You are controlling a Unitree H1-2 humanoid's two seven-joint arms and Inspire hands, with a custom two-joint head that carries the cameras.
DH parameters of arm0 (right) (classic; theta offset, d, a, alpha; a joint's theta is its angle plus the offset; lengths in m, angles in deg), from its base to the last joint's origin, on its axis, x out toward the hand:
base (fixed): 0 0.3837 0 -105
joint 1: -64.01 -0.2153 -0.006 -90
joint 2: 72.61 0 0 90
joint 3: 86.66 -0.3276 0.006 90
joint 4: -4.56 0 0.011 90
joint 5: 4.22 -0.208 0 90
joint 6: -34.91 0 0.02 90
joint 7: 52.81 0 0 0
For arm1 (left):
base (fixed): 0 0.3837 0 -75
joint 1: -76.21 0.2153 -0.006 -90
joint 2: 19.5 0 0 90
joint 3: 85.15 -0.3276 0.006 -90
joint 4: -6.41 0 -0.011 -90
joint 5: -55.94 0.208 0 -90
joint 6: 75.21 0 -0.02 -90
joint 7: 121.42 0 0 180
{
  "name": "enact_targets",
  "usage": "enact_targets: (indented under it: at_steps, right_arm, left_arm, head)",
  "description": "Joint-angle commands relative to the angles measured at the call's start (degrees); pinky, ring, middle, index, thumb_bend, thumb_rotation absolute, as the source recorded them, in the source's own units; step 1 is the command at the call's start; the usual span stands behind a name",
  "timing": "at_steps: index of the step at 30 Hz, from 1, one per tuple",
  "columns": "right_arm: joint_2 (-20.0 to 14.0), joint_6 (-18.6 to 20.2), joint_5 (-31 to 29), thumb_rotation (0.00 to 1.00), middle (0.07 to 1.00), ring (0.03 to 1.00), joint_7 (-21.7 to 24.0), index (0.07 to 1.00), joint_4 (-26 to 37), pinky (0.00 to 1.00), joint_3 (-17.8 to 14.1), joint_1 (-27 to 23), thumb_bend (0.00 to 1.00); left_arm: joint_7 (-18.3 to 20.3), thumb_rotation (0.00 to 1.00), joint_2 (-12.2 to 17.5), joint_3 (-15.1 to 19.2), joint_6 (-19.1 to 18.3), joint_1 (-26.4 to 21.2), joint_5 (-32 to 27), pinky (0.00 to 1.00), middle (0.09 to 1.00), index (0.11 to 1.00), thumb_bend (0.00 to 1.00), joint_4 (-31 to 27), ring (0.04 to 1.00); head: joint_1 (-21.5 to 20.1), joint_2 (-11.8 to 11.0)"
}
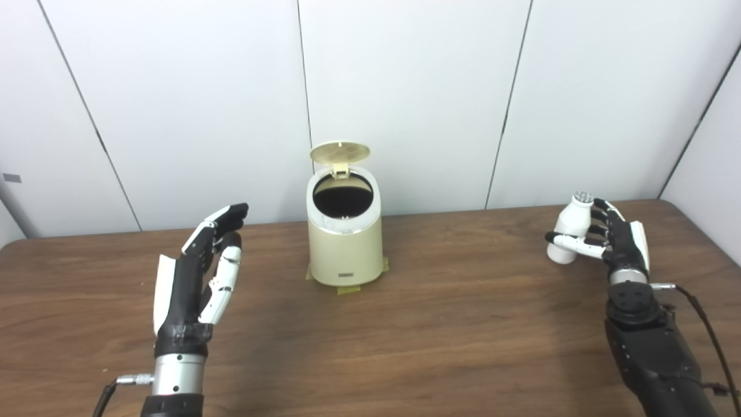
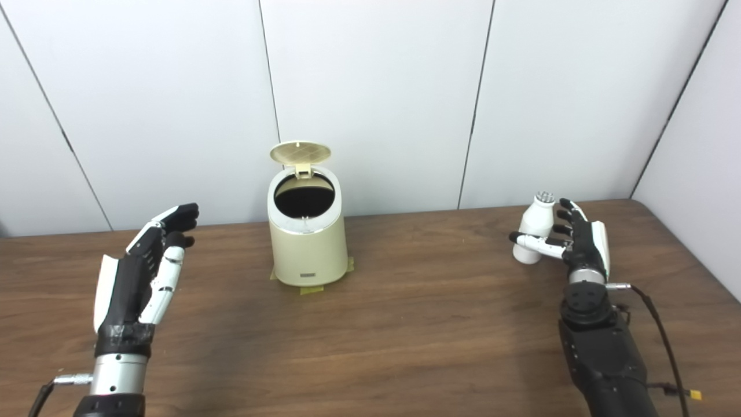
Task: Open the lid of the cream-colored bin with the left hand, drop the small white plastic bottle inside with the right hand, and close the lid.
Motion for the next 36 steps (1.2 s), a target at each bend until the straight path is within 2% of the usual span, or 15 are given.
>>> enact_targets:
  at_steps: [1,4,6,9,10,12,15,19,24,29,33,36]
  right_arm:
    - [-1.1,-1.9,0.1,0.16,0.862,0.704,-0.1,0.924,0.0,0.56,0.2,-2.6,0.85]
    - [-0.9,-1.9,-0.1,0.13,0.848,0.666,-0.1,0.927,-0.1,0.54,0.2,-2.5,0.82]
    - [-1.0,-1.5,0.4,0.14,0.844,0.75,-0.3,0.908,0.1,0.61,0.6,-2.4,0.81]
    - [-1.2,-1.6,0.4,0.13,0.855,0.785,-0.2,0.906,-0.1,0.66,0.7,-2.5,0.81]
    - [-1.2,-1.6,0.3,0.13,0.847,0.727,-0.2,0.909,-0.1,0.6,0.7,-2.5,0.81]
    - [-1.2,-1.3,0.3,0.12,0.828,0.666,-0.3,0.908,0.0,0.55,0.5,-2.6,0.81]
    - [-1.3,-0.7,1.4,0.14,0.794,0.672,-1.5,0.862,-0.1,0.56,1.0,-2.6,0.82]
    - [-1.1,1.1,1.7,0.14,0.682,0.539,-2.7,0.791,0.0,0.46,0.7,-2.9,0.85]
    - [-1.0,2.2,1.6,0.13,0.613,0.491,-2.3,0.756,1.1,0.42,0.8,-2.6,0.84]
    - [-0.7,2.4,2.0,0.13,0.67,0.548,-2.4,0.748,1.5,0.47,1.3,-2.5,0.84]
    - [-0.4,2.7,2.5,0.14,0.678,0.568,-2.8,0.73,1.4,0.47,1.9,-2.7,0.85]
    - [-0.2,3.2,2.1,0.15,0.7,0.599,-2.3,0.762,1.9,0.5,1.8,-2.6,0.85]
  left_arm:
    - [-0.2,0.77,0.1,0.1,1.8,-1.4,-0.1,0.76,0.815,0.81,0.34,-2.1,0.816]
    - [-0.2,0.77,0.2,0.1,1.9,-1.3,0.2,0.75,0.812,0.809,0.34,-2.0,0.813]
    - [0.0,0.78,0.2,0.1,1.7,-1.3,-0.1,0.76,0.813,0.81,0.34,-2.0,0.815]
    - [-0.1,0.78,0.3,0.1,1.9,-1.4,0.1,0.76,0.814,0.81,0.34,-1.9,0.815]
    - [-0.2,0.78,0.3,0.1,1.9,-1.4,0.3,0.75,0.813,0.809,0.34,-1.8,0.814]
    - [-0.2,0.78,0.2,0.1,1.8,-1.4,0.3,0.75,0.812,0.809,0.34,-1.9,0.813]
    - [-0.1,0.78,0.2,0.1,1.8,-1.4,0.1,0.75,0.812,0.809,0.34,-2.0,0.814]
    - [-0.1,0.77,0.0,0.1,1.6,-1.4,0.0,0.75,0.813,0.809,0.33,-2.1,0.813]
    - [0.1,0.77,0.2,0.2,1.7,-1.3,-0.3,0.76,0.816,0.811,0.33,-2.1,0.818]
    - [0.3,0.77,0.9,0.5,2.0,-1.3,-0.6,0.76,0.815,0.812,0.34,-1.9,0.816]
    - [0.4,0.8,1.4,1.0,1.8,-1.3,-1.1,0.77,0.816,0.811,0.36,-1.7,0.818]
    - [0.4,0.8,1.4,1.2,0.8,-1.2,-1.6,0.77,0.815,0.81,0.37,-2.0,0.82]
  head:
    - [-0.1,0.1]
    - [-0.1,0.1]
    - [-0.1,0.1]
    - [-0.1,0.1]
    - [-0.1,0.1]
    - [-0.2,0.1]
    - [-0.1,0.1]
    - [-0.1,0.1]
    - [-0.5,0.2]
    - [-2.5,-0.3]
    - [-4.4,-0.6]
    - [-4.6,-0.6]
